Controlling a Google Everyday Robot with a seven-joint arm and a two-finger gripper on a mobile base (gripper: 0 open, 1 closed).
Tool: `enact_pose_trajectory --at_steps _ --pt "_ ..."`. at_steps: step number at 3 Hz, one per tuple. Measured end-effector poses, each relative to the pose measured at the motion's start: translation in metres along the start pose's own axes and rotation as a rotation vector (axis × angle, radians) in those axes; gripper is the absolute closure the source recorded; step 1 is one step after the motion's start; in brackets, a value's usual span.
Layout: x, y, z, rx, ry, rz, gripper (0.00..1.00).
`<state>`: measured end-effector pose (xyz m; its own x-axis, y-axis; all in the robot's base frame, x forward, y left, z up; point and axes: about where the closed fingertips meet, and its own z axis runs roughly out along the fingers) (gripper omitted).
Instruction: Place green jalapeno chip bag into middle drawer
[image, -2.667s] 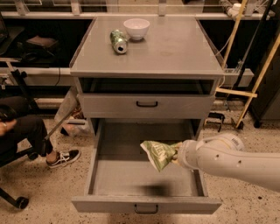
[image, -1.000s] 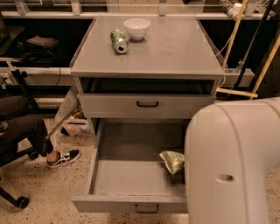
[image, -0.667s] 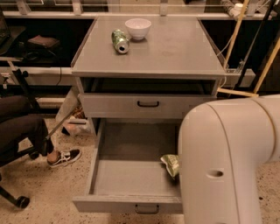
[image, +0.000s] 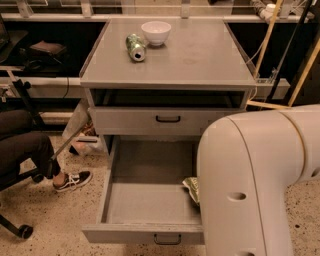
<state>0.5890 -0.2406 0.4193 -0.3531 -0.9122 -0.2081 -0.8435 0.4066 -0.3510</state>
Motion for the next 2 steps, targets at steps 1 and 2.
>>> enact_pose_trajectory --at_steps 1,2 --pt "0.0000 0.0000 0.0000 0.000 0.000 0.000 0.58" --pt "0.0000 0.0000 0.0000 0.000 0.000 0.000 0.35"
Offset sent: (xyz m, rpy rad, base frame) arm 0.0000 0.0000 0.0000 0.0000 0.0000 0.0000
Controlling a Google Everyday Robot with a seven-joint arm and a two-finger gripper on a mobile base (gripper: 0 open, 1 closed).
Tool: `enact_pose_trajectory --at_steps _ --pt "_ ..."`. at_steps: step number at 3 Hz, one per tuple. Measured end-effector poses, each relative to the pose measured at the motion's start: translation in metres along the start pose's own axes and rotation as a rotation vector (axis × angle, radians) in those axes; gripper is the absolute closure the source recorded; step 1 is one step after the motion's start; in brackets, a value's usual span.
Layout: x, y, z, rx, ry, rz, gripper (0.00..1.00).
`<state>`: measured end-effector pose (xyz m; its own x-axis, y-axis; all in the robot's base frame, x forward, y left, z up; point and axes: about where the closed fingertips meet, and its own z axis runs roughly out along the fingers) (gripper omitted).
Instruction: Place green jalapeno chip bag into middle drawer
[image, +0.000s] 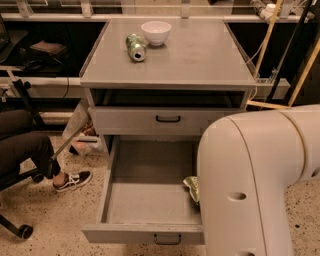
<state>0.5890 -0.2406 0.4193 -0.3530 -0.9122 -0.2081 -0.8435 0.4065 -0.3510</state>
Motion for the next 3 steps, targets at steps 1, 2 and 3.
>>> enact_pose_trajectory --at_steps 1,2,3 --pt "0.0000 0.0000 0.0000 0.000 0.000 0.000 0.12" --pt "0.0000 0.0000 0.0000 0.000 0.000 0.000 0.00" --pt "-0.0001 0.0000 -0.0001 0.000 0.000 0.000 0.00"
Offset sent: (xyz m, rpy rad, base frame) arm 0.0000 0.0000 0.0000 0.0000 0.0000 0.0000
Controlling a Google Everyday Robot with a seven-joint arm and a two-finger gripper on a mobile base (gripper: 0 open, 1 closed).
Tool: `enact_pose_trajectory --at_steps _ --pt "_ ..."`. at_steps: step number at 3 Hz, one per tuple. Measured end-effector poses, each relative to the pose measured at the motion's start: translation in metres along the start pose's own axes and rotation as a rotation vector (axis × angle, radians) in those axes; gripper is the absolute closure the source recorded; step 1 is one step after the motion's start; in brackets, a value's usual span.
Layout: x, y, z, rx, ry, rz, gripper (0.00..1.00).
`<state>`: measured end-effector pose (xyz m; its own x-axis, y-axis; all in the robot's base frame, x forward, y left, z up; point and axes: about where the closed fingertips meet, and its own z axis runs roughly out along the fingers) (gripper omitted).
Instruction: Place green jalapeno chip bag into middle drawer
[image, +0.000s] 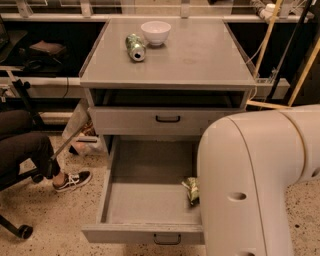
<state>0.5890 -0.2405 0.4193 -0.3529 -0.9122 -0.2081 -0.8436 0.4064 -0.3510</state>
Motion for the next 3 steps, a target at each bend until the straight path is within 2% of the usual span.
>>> enact_pose_trajectory --at_steps 1,2,3 --pt "-0.002 -0.028 -0.039 0.067 0.004 0.033 0.00" --pt "-0.006 -0.046 -0.108 0.141 0.028 0.125 0.00" --pt "-0.001 -0.033 -0.159 0.165 0.051 0.195 0.00"
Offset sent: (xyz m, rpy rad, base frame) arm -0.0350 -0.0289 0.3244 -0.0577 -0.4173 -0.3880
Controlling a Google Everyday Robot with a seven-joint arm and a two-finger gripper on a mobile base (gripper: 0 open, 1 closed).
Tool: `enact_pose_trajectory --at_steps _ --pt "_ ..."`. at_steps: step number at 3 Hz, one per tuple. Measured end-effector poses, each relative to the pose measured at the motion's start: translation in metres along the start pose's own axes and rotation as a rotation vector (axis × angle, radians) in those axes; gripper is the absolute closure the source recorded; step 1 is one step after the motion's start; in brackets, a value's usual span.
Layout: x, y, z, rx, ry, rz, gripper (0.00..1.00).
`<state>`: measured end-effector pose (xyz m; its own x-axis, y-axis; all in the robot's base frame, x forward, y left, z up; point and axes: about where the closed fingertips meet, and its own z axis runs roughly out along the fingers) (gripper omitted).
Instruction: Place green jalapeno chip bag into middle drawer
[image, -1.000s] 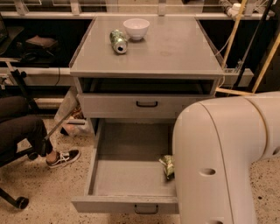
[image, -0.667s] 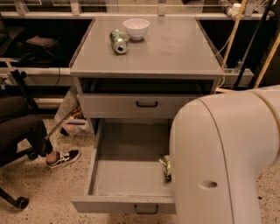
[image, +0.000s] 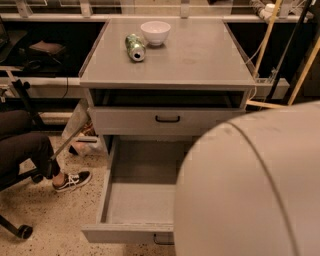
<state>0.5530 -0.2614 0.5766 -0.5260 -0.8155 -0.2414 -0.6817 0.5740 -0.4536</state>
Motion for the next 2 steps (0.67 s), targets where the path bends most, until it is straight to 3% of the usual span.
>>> enact_pose_trajectory --at_steps 1,2 --pt "-0.0181 -0.0113 -0.0188 0.032 -0.046 0.020 0.00" --pt "-0.0181 -0.0113 -0.0189 0.032 -0.046 0.020 0.00"
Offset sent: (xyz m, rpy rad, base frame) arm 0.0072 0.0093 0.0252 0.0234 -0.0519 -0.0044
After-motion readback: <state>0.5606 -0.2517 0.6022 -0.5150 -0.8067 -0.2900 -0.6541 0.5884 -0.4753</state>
